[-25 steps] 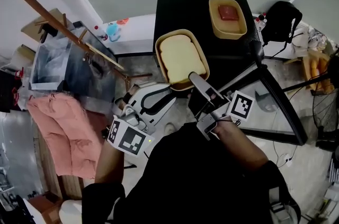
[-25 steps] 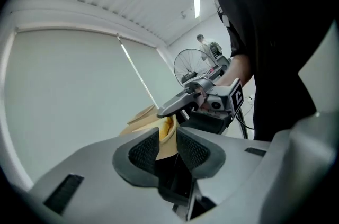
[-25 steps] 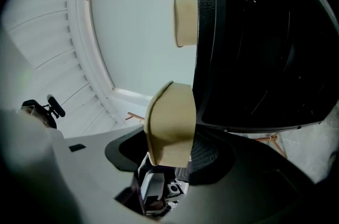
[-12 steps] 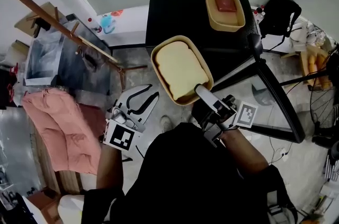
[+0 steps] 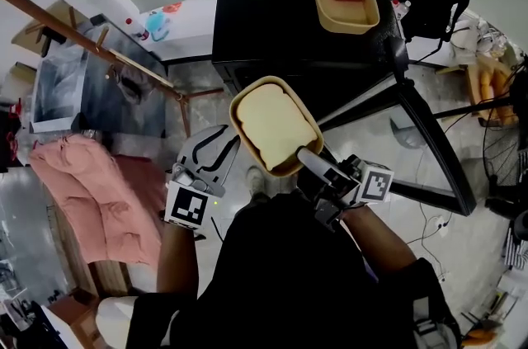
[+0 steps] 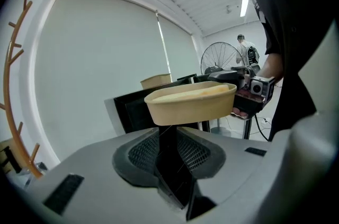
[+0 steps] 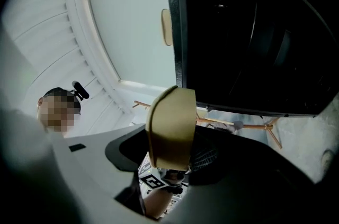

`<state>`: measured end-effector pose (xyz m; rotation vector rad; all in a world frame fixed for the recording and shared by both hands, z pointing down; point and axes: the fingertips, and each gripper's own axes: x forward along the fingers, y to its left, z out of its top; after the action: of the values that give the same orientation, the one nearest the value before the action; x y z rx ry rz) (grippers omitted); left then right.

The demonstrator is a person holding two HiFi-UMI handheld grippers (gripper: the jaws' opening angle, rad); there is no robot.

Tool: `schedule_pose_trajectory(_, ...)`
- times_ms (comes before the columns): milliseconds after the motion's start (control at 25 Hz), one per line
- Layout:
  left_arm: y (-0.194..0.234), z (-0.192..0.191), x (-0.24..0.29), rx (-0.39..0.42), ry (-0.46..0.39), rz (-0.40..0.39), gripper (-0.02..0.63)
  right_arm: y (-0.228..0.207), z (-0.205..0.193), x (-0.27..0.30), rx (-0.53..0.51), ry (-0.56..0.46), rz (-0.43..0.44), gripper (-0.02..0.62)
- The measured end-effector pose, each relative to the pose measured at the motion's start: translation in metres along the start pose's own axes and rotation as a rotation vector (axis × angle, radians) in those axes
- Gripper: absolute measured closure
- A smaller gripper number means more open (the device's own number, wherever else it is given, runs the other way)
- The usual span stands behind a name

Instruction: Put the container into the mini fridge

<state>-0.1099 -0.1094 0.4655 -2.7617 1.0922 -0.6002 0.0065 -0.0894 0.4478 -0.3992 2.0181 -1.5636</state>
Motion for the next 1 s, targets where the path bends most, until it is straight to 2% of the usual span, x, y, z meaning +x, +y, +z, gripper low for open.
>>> schedule_pose_trajectory(160,-0.006,-0.009,0.002,-0.008,0.026,-0.018,0.492,-0.023,-0.001,-0.013,-0.012,-0.011,-0.043,0.371)
schedule_pose_trajectory(280,-0.009,-0.009,0.0,-0.011,0.015,-0.024,0.492,-0.04,0.003,-0.019,-0.045,-0.036,-0.07,0.371)
schedule_pose_trajectory(600,-0.004,-0.008,0.0,-0.084,-0.017,0.015,0.5,-0.086,0.027,-0.019,-0.103,-0.123,-0.162,0.371)
schedule_pose_trajectory(680,-0.003,-0.008,-0.001,-0.115,-0.028,0.016,0.503,-0.093,0.032,-0.015,-0.105,-0.14,-0.171,0.371)
schedule_pose_trajectory(1000,0.003,-0.013,-0.012,-0.143,-0.01,0.028,0.506,-0.111,0.052,0.001,-0.1,-0.193,-0.195,0.371)
